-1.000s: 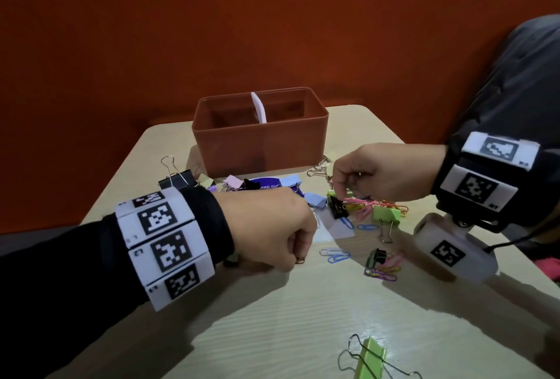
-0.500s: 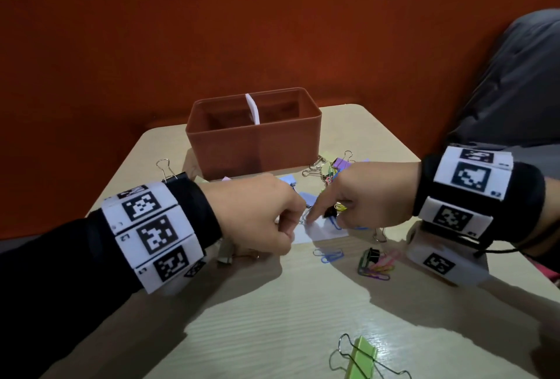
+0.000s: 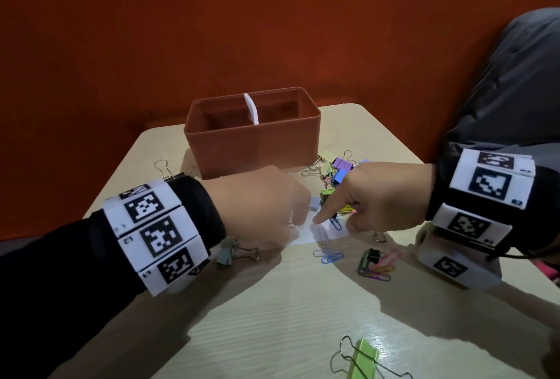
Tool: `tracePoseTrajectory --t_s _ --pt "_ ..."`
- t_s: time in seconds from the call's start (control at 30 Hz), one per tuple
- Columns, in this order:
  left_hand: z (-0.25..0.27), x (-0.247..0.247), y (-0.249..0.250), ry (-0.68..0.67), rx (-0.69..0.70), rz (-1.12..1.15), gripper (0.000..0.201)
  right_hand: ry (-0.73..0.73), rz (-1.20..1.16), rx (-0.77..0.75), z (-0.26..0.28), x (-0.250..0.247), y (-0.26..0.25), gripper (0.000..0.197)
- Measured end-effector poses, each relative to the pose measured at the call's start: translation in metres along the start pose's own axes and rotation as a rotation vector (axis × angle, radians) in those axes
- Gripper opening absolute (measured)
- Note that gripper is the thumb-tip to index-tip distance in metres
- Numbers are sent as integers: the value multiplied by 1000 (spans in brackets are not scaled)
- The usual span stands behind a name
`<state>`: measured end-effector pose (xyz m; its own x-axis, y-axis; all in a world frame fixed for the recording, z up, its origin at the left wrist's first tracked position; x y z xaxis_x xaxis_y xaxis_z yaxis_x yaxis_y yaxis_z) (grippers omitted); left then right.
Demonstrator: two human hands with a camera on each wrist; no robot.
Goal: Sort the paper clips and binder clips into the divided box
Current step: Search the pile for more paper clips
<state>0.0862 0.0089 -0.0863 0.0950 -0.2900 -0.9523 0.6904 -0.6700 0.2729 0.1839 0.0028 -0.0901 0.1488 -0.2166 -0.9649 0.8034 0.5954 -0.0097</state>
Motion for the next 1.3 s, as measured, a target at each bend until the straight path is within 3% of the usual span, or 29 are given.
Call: tracePoseTrajectory --t_s 0.1,0.2,0.37,0.5,0.7,0.87,1.0,1.13,1.3 --pt "1 -2 -8 -6 -42 -66 26 -5 14 -34 -2 4 -6 56" --pt "4 -4 -10 -20 -59 -80 33 6 46 -38 -6 7 -9 57" --pt "5 1 -7 -82 -71 -99 32 -19 15 -100 -3 10 -11 50" --pt "5 -2 -6 -40 -62 -93 29 2 -95 -144 7 7 -13 44" --pt "4 1 17 4 20 -70 15 143 63 40 4 -12 18 25" --pt "0 10 18 25 11 -103 19 157 89 6 -7 -5 15 38" --pt "-1 17 23 -10 78 -145 20 195 141 -87 -12 -7 3 27" --pt "-3 18 26 -66 145 -190 34 136 138 -103 -18 -4 1 23" --pt "-7 15 26 -29 153 -214 21 59 42 -70 -24 2 9 21"
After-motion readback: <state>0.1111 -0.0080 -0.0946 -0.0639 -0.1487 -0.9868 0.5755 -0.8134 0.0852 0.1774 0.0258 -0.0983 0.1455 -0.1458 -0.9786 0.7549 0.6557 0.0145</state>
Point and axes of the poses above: each hand's wrist, its own z-axis away from the middle knuckle, its own x-axis out of the palm, y = z × x, the point moved 7 cm from there along -z, towards the middle knuckle, and after that the axes turned 6 degrees about z, right-handed, at the moved point
